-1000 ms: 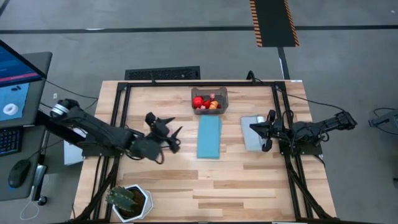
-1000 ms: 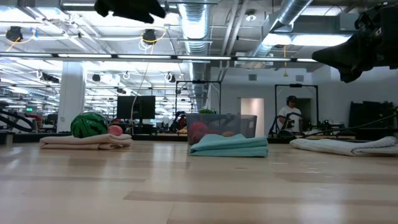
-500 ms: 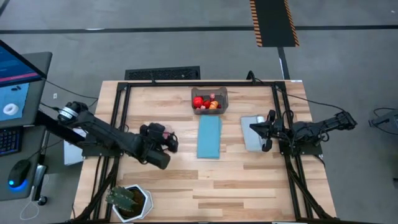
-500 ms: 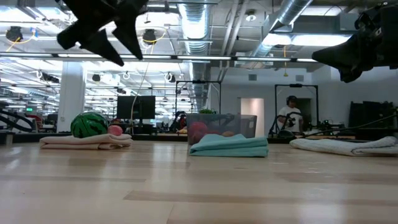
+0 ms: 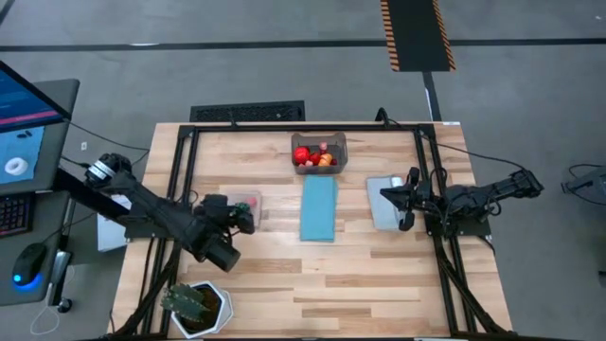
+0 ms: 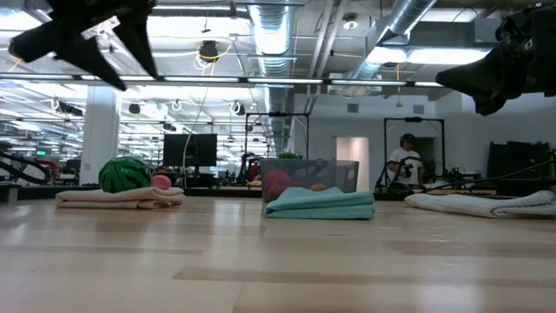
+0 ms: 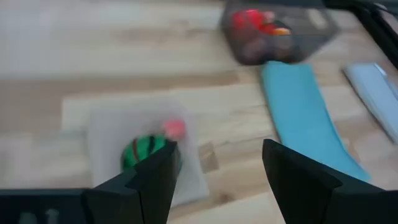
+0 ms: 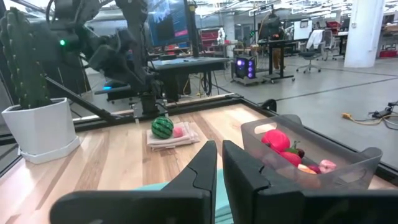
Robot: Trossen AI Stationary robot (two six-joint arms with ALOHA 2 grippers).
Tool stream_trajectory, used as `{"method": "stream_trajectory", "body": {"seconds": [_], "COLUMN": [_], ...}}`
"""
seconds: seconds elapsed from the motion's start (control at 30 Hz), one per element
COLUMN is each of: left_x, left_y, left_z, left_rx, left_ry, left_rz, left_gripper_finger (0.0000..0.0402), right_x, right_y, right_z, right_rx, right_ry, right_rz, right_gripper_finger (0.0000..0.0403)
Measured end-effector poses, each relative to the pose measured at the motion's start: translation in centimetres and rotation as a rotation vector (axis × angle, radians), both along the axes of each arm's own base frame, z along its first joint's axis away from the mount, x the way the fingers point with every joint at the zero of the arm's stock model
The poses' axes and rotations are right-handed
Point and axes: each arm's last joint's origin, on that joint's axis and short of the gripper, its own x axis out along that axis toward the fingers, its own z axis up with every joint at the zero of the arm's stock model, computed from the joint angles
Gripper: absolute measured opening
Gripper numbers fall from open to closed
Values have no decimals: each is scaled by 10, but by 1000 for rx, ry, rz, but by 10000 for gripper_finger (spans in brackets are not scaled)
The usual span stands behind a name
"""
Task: Pick and placing Produce into tupperware
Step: Put the green watermelon into the gray bin
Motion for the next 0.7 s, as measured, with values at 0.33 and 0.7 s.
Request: {"method": "stream_trajectory", "body": {"seconds": [0.33,0.7], "left_x": [-13,-4], "left_y": [-5,-8], "left_z": [-31,-29], "left_rx": [-168,-203], "left_ry": [-68,-98], "left_rz": [234,186], "left_gripper_finger": [224,224], "right_x": [0,0], "right_y": [0,0], "right_z": [0,0], "right_rx": [0,0], "right_ry": [0,0], "right_rz": [0,0], "right_gripper_finger": [49,49]}}
